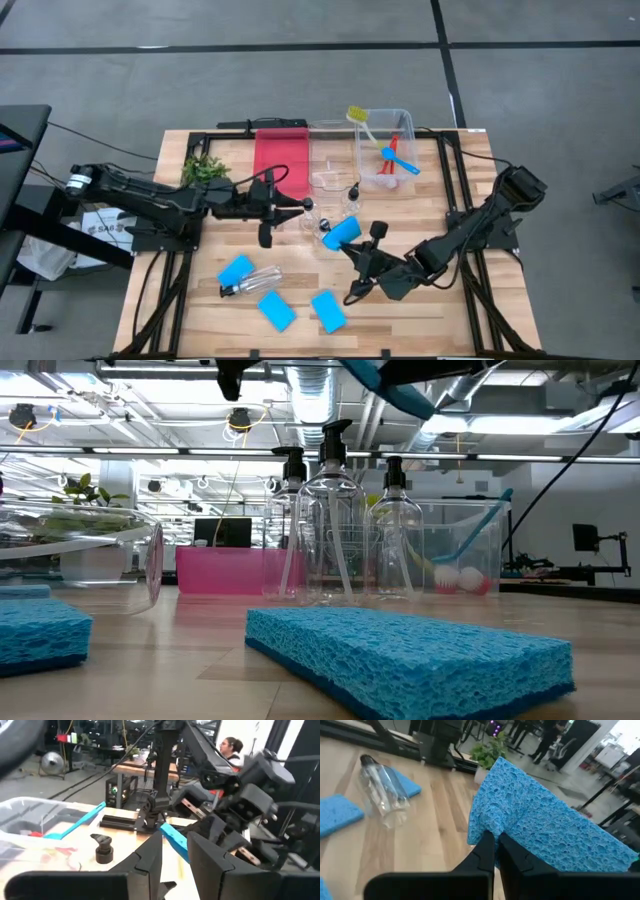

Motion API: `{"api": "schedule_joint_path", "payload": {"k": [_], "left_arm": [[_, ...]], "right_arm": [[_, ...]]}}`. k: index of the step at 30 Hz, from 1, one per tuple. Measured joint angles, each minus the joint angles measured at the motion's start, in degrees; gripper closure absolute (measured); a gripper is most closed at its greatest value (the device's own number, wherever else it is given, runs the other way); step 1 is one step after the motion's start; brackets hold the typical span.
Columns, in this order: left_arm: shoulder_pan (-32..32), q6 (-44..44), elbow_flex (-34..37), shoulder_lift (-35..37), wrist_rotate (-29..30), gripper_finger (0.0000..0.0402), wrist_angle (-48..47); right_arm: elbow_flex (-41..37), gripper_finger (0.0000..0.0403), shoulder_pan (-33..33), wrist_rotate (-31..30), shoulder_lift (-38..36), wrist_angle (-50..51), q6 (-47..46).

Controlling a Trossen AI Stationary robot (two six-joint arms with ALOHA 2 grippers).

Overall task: Pick & Place Kitchen Sink Supplies
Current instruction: Put the blue sponge into the red bin

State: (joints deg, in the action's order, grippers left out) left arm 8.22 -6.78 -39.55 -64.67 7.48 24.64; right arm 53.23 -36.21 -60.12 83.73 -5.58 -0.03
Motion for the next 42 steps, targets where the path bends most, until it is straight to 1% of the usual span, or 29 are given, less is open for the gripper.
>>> {"api": "schedule_joint_path", "payload": {"k": [3,6,12,16,20,25,30,33,37,42], "left_arm": [[-1.0,-3.2,0.0,-1.6,-3.1,0.0309,3.5],[-1.0,-6.8,0.0,-3.3,-4.8,0.0309,8.4],[-0.4,-8.9,0.0,-6.9,-5.0,0.0309,15.2],[-0.4,-13.2,0.0,-8.9,-5.0,0.0309,18.0],[-0.4,-13.7,0.0,-10.4,-5.0,0.0309,19.9],[-0.4,-13.7,0.0,-11.3,-5.0,0.0309,20.9],[-0.4,-13.7,0.0,-11.3,-5.0,0.0309,21.8],[-0.4,-13.7,0.0,-11.3,-5.0,0.0309,22.5],[-0.4,-13.6,0.0,-11.3,-3.3,0.0309,23.3],[-0.4,-13.6,0.0,-11.3,-2.6,0.0309,23.2]], "right_arm": [[0.0,0.0402,-0.1,-0.2,0.9,-0.1,0.6],[0.0,0.0402,-0.9,-1.2,1.0,0.0,1.8],[0.0,0.0402,-1.6,-1.7,1.0,-0.3,2.6],[0.0,0.0402,-1.7,-1.7,1.0,-0.2,4.0],[0.0,0.0402,-1.7,-1.8,1.0,-0.3,4.1],[0.0,0.0402,-1.7,-5.2,1.0,-1.4,4.1],[0.0,0.0402,-1.4,-8.8,0.9,-5.0,4.1],[0.0,0.0402,-0.7,-11.9,0.9,-7.7,5.2],[0.0,0.0402,0.8,-14.8,0.9,-14.5,10.4],[0.0,0.0402,3.6,-14.8,0.9,-25.6,19.8]]}}
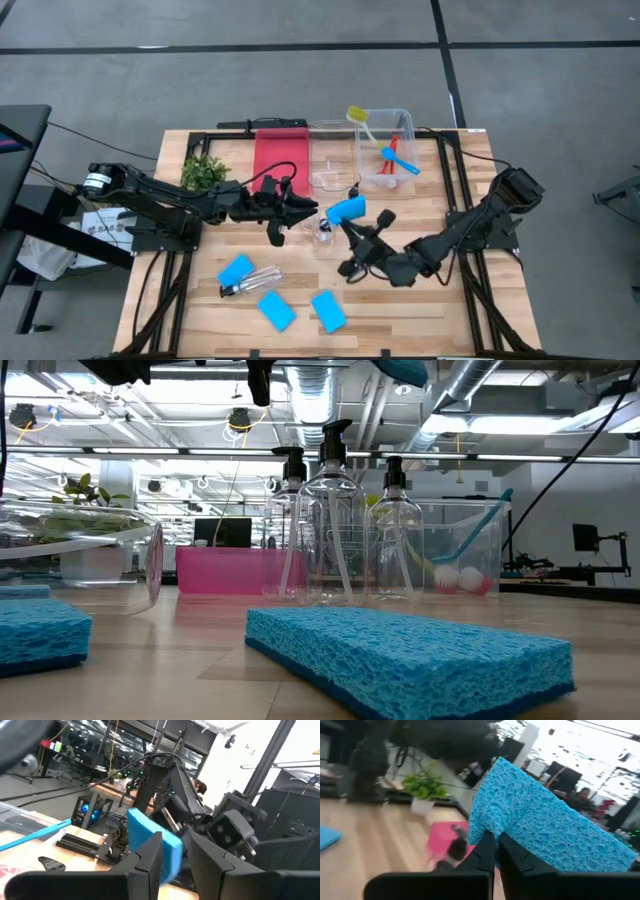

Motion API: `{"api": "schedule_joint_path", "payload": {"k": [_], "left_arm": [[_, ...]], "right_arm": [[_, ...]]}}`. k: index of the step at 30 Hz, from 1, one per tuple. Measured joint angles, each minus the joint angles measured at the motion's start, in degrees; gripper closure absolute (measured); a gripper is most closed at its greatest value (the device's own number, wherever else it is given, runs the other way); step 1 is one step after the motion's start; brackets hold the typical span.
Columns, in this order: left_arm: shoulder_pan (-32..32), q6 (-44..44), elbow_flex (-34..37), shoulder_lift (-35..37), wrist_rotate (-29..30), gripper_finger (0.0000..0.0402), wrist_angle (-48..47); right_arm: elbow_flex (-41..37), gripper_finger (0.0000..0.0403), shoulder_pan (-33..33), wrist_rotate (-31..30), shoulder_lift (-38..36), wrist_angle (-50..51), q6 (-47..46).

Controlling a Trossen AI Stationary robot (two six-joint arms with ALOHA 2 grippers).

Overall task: Pick & Place Kitchen Sink Supplies
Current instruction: Put the blue sponge into the red bin

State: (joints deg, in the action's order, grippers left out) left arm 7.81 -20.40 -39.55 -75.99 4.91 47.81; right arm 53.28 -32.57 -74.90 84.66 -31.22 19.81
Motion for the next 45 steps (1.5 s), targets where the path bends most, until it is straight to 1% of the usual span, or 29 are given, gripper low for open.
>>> {"api": "schedule_joint_path", "payload": {"k": [4,7,11,13,19,22,29,36,40,45], "left_arm": [[0.0,0.7,0.0,0.0,0.0,0.0309,0.0],[0.0,1.0,0.0,0.0,0.0,0.0309,0.0],[0.0,4.8,0.0,0.0,0.0,0.0309,-0.1],[0.0,5.0,0.0,0.0,0.0,0.0309,0.0],[0.0,5.2,0.0,0.0,2.5,0.0309,-0.5],[0.0,5.5,0.0,0.0,2.9,0.0309,-0.6],[0.0,10.8,0.0,0.1,3.8,0.0309,-1.6],[0.0,11.2,0.0,0.1,4.3,0.0309,-3.4],[0.0,11.2,0.0,0.2,7.2,0.0309,-4.0],[0.0,11.6,0.0,0.2,8.3,0.0309,-4.3]], "right_arm": [[0.0,0.0402,2.2,0.3,0.0,-5.1,4.9],[0.0,0.0402,3.6,3.1,0.0,-5.7,5.5],[0.0,0.0402,5.1,7.5,0.0,-5.6,4.7],[0.0,0.0402,5.6,8.8,0.0,-5.6,4.7],[0.0,0.0401,6.1,8.9,0.0,-5.7,4.6],[0.0,0.0401,6.1,8.9,0.0,-5.7,4.6],[0.0,0.0401,6.1,8.8,0.0,-5.6,4.6],[0.0,0.0401,6.1,8.6,0.0,-5.4,4.7],[0.0,0.0401,6.1,8.6,0.0,-5.1,4.7],[0.0,0.0401,6.1,8.6,0.0,-5.2,4.6]]}}
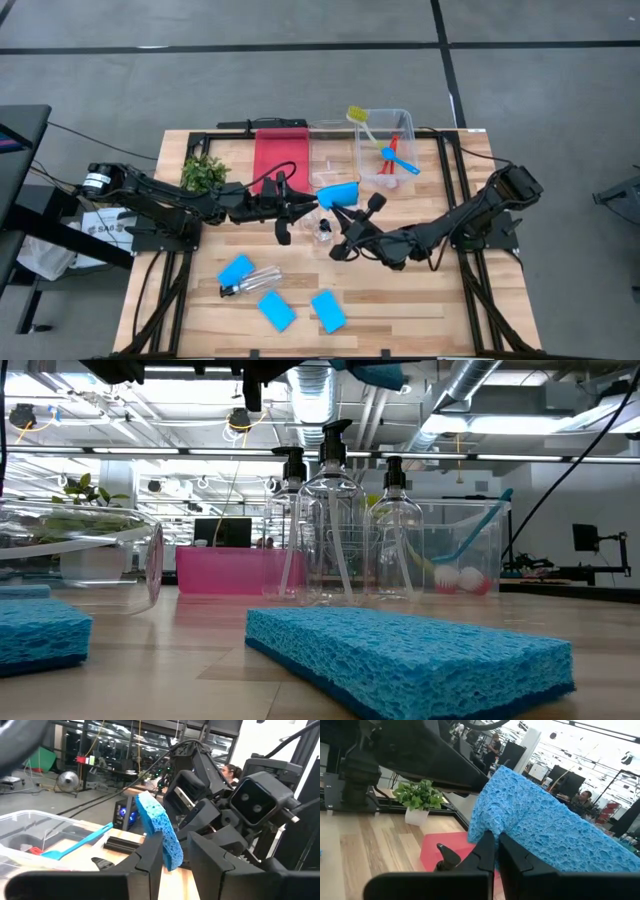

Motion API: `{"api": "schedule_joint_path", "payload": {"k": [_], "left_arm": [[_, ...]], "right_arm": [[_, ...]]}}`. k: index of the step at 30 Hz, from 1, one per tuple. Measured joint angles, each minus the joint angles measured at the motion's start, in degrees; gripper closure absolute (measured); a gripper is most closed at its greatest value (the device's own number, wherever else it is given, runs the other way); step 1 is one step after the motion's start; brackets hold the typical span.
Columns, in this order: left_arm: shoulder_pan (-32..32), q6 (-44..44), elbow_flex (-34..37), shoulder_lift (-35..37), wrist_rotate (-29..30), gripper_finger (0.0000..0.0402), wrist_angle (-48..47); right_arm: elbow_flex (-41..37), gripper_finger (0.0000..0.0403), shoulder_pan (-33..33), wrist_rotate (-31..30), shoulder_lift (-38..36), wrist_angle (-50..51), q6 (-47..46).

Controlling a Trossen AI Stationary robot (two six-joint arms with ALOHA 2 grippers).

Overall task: Pick & Place Kitchen Sink Supplies
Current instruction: Put the blue sponge into the red bin

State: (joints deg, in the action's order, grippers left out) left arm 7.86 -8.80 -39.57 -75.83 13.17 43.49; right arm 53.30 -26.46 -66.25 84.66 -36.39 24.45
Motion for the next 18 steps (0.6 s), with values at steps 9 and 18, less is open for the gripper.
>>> {"api": "schedule_joint_path", "payload": {"k": [9,18], "left_arm": [[0.0,1.5,0.0,0.0,0.2,0.0308,-0.2],[0.0,5.6,0.0,-0.2,2.3,0.0308,-0.6]], "right_arm": [[0.0,0.0401,0.0,0.2,0.0,0.0,0.0],[0.0,0.0401,-0.1,0.4,0.0,-0.1,-0.1]]}}
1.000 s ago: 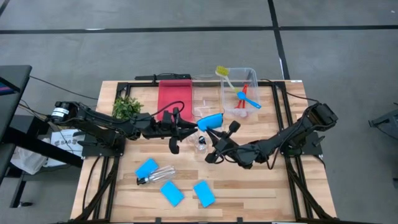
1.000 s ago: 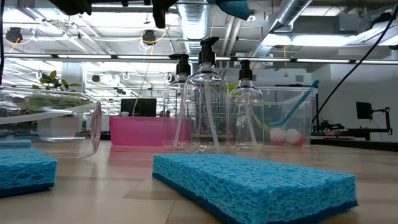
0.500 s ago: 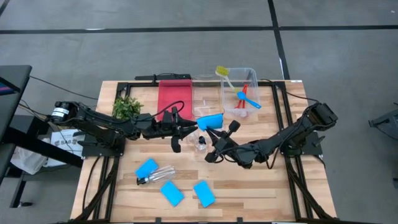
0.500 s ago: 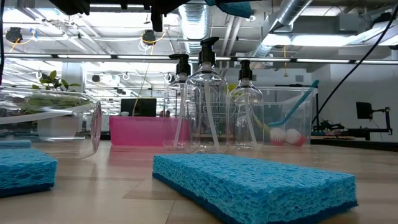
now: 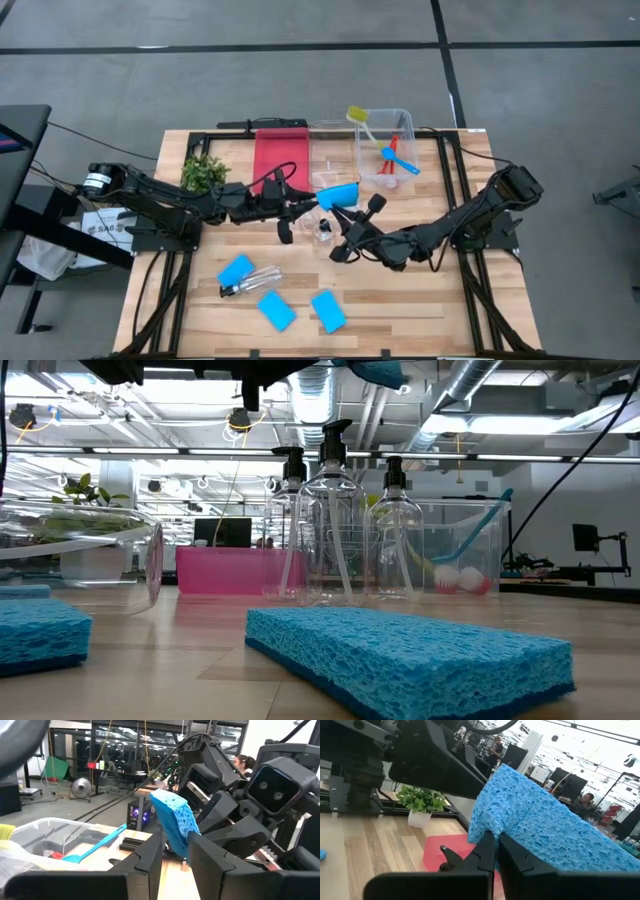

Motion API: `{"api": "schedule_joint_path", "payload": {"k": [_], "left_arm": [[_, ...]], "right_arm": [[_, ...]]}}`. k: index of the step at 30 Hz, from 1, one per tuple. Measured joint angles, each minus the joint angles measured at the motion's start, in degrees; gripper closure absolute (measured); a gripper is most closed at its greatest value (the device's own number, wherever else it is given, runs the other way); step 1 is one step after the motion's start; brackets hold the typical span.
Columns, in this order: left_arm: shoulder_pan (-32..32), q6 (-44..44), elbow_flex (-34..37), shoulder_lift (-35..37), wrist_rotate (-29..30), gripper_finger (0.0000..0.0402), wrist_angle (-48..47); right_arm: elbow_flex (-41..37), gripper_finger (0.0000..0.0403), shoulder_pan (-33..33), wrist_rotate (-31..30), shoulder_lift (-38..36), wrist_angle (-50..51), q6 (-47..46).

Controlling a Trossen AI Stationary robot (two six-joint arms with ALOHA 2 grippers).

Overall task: Pick & Place Kitchen Sink Supplies
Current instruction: Put the blue sponge into the red bin

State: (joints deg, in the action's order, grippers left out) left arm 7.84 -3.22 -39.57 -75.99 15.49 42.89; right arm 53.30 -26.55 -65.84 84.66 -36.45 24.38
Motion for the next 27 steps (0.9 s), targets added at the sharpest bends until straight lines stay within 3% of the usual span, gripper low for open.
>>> {"api": "schedule_joint_path", "payload": {"k": [6,14,27], "left_arm": [[0.0,-0.6,0.0,0.0,0.0,0.0308,0.2],[0.0,-11.8,0.0,0.0,-2.7,0.0309,3.2],[0.0,-12.3,0.0,-1.6,-4.6,0.0309,6.5]], "right_arm": [[0.0,0.0401,0.0,0.0,0.0,0.0,0.0],[0.0,0.0401,0.0,0.0,0.0,0.1,0.0],[0.0,0.0401,0.1,0.0,0.0,0.2,0.2]]}}
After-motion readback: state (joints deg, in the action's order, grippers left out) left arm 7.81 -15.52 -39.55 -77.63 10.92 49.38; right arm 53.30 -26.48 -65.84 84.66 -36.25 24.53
